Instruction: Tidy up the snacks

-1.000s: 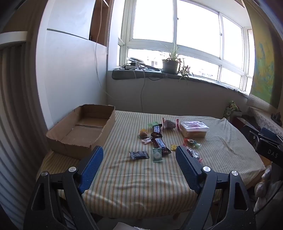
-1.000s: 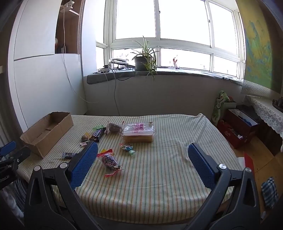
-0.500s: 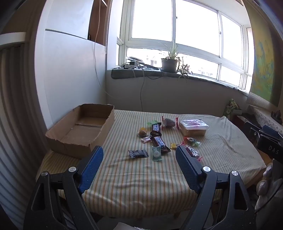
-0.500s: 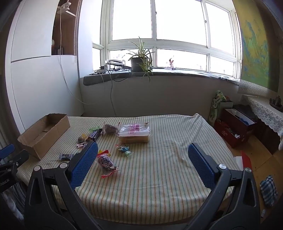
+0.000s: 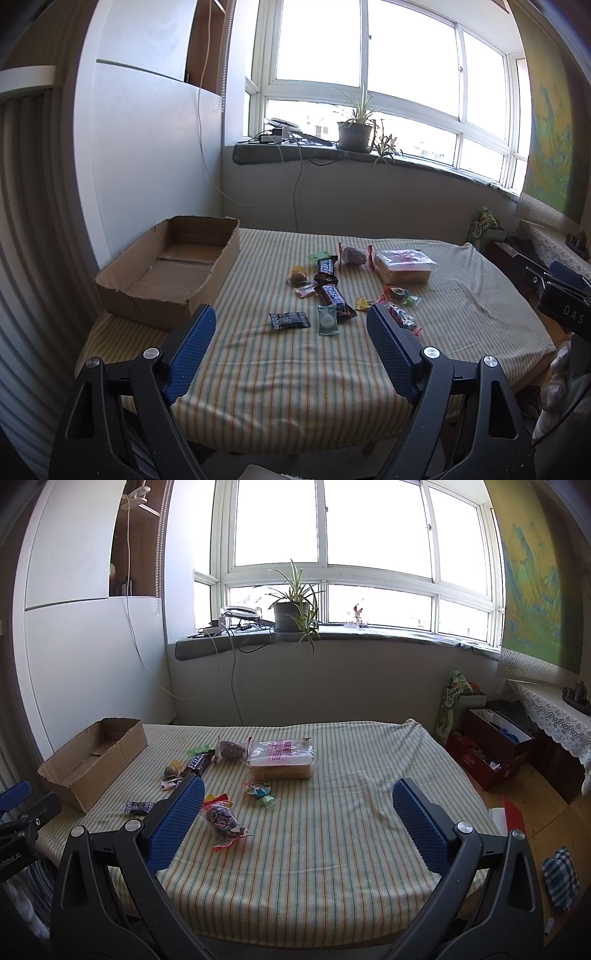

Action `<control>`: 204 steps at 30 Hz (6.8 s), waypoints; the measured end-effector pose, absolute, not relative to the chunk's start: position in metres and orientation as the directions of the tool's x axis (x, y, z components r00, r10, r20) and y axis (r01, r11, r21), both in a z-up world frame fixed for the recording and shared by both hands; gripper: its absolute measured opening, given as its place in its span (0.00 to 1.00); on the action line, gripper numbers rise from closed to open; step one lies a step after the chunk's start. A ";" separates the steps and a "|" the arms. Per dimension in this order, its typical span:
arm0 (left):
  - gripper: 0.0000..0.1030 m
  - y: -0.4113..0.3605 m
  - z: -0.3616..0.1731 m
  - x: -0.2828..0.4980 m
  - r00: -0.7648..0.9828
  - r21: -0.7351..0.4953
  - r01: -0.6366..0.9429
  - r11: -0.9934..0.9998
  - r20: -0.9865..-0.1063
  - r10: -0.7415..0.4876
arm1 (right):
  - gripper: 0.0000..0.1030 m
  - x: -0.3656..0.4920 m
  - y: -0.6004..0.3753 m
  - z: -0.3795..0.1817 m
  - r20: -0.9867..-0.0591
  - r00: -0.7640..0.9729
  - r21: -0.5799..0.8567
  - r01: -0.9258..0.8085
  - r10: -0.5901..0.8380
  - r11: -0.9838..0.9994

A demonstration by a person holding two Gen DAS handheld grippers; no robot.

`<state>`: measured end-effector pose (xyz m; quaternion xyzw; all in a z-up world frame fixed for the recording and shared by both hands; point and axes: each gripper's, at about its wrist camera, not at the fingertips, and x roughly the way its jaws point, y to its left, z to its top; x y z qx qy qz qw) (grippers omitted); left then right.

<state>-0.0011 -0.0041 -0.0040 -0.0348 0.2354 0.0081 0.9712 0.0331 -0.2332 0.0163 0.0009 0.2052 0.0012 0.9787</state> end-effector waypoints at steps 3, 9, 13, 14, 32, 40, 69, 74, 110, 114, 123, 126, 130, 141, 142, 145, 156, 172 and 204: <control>0.82 -0.004 -0.004 -0.002 0.889 -0.065 -0.031 0.997 -0.458 -0.002 | 1.00 0.033 -0.232 0.016 -0.401 0.916 -0.002 -0.001 0.001 1.000; 0.82 -0.003 -0.004 -0.001 0.889 -0.065 -0.031 0.997 -0.458 -0.002 | 1.00 0.031 -0.232 0.016 -0.397 0.918 0.001 0.003 -0.002 1.000; 0.82 -0.003 -0.004 -0.001 0.889 -0.065 -0.031 0.997 -0.458 -0.003 | 1.00 0.031 -0.232 0.016 -0.397 0.918 -0.001 0.001 -0.002 1.000; 0.82 -0.003 -0.004 -0.001 0.889 -0.065 -0.031 0.997 -0.458 -0.003 | 1.00 0.031 -0.232 0.015 -0.397 0.918 0.000 0.003 -0.002 1.000; 0.82 -0.004 -0.004 -0.004 0.888 -0.064 -0.027 0.998 -0.459 -0.005 | 1.00 0.029 -0.231 0.015 -0.401 0.916 0.003 -0.008 0.009 1.000; 0.82 -0.004 -0.004 -0.004 0.888 -0.063 -0.028 0.998 -0.460 -0.005 | 1.00 0.029 -0.231 0.014 -0.402 0.916 0.004 -0.011 0.011 1.000; 0.79 0.012 -0.046 0.046 0.807 -0.103 -0.027 0.994 -0.589 -0.039 | 1.00 0.089 -0.243 -0.029 -0.534 0.832 0.036 -0.157 0.151 0.987; 0.74 0.011 -0.061 0.061 0.776 -0.132 -0.011 0.991 -0.627 -0.075 | 1.00 0.102 -0.233 -0.046 -0.575 0.790 0.041 -0.231 0.212 0.972; 0.20 -0.022 -0.106 0.151 0.658 -0.212 0.113 0.971 -0.716 -0.233 | 0.44 0.182 -0.179 -0.106 -0.768 0.512 0.134 -0.459 0.385 0.878; 0.20 -0.022 -0.106 0.151 0.662 -0.210 0.113 0.971 -0.713 -0.231 | 0.42 0.182 -0.179 -0.105 -0.766 0.515 0.135 -0.456 0.384 0.880; 0.20 -0.021 -0.099 0.144 0.676 -0.214 0.115 0.970 -0.699 -0.234 | 0.36 0.178 -0.181 -0.097 -0.756 0.527 0.137 -0.453 0.389 0.881; 0.20 -0.018 -0.094 0.139 0.689 -0.213 0.114 0.970 -0.687 -0.232 | 0.36 0.177 -0.181 -0.091 -0.748 0.540 0.137 -0.445 0.387 0.885; 0.20 -0.009 -0.085 0.136 0.707 -0.218 0.107 0.970 -0.670 -0.228 | 0.36 0.176 -0.176 -0.080 -0.733 0.555 0.128 -0.455 0.393 0.881; 0.20 0.031 -0.057 0.129 0.766 -0.200 0.047 0.979 -0.622 -0.164 | 0.36 0.188 -0.135 -0.051 -0.702 0.572 0.095 -0.516 0.425 0.851; 0.20 0.037 -0.054 0.128 0.770 -0.198 0.036 0.980 -0.619 -0.154 | 0.36 0.190 -0.130 -0.048 -0.697 0.574 0.091 -0.524 0.430 0.847; 0.20 0.054 -0.049 0.129 0.782 -0.194 0.005 0.981 -0.611 -0.125 | 0.36 0.196 -0.112 -0.039 -0.686 0.575 0.083 -0.547 0.446 0.833; 0.20 0.113 -0.037 0.132 0.808 -0.170 -0.107 0.980 -0.589 -0.015 | 0.36 0.218 -0.032 -0.019 -0.660 0.559 0.051 -0.633 0.502 0.772; 0.20 0.164 -0.045 0.141 0.786 -0.152 -0.213 0.965 -0.613 0.077 | 0.36 0.248 0.078 -0.031 -0.693 0.475 0.043 -0.723 0.542 0.689; 0.45 0.164 -0.041 0.131 0.789 -0.129 -0.252 0.959 -0.601 0.127 | 0.79 0.242 0.061 -0.021 -0.660 0.535 0.014 -0.693 0.528 0.721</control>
